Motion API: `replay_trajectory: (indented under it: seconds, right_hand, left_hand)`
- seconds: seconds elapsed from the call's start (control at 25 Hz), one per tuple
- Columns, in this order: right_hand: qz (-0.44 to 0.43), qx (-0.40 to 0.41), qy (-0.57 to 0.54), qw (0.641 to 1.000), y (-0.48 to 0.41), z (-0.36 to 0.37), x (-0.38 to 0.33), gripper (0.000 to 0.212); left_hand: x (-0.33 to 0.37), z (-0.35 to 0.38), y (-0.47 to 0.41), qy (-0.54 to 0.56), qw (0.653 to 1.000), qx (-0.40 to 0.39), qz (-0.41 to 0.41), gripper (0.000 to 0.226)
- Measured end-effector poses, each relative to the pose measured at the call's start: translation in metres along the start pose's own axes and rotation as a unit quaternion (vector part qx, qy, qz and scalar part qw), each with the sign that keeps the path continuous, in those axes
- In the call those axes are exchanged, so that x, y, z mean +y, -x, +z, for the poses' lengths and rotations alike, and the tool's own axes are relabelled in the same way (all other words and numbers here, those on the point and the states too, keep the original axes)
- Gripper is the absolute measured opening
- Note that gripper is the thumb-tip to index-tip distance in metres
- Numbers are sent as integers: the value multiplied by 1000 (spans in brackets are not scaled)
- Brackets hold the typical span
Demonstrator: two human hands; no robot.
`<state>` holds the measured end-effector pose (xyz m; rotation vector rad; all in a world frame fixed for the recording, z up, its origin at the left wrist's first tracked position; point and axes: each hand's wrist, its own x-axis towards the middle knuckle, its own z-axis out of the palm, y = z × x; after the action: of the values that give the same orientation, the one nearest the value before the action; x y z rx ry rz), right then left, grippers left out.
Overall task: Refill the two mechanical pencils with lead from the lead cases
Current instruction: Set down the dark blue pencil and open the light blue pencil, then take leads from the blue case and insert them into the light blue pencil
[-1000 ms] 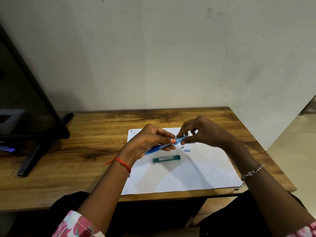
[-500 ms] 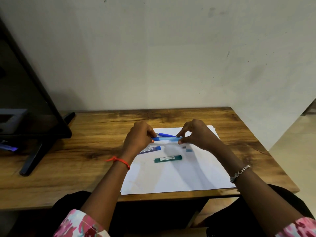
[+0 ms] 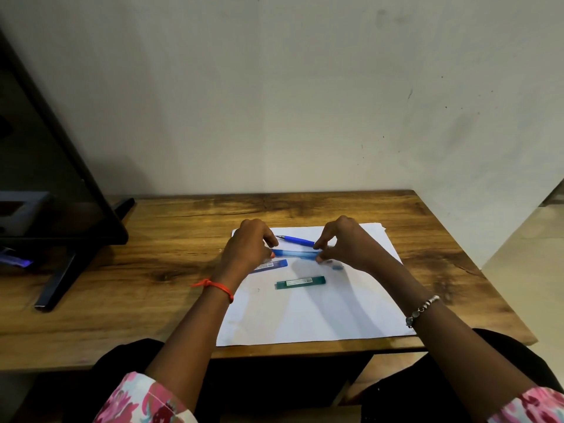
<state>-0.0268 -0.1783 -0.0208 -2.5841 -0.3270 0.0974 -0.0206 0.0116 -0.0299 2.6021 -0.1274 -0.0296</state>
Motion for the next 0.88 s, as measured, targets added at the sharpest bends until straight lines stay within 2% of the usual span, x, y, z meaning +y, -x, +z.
replay_trajectory:
  seconds: [0.12,0.24,0.52,0.72,0.88]
  right_hand:
    - [-17,14,-26,999,4,-2,-5,25]
    - [-72,10,-19,997,7,7,-15,27]
    - [-125,-37,76,988,1,34,-27,31]
    - [-130,-38,64,989,1,37,-26,21]
    - [-131,-49,65,988,2,37,-26,22]
  left_hand:
    - [0,-18,2,62,998,21,-5,24]
    - [-5,-30,4,102,994,42,-13,20]
    - [4,-27,9,103,994,-23,-16,17]
    - [6,-27,10,98,995,-33,-6,17]
    - [5,-27,9,107,993,-50,-1,18]
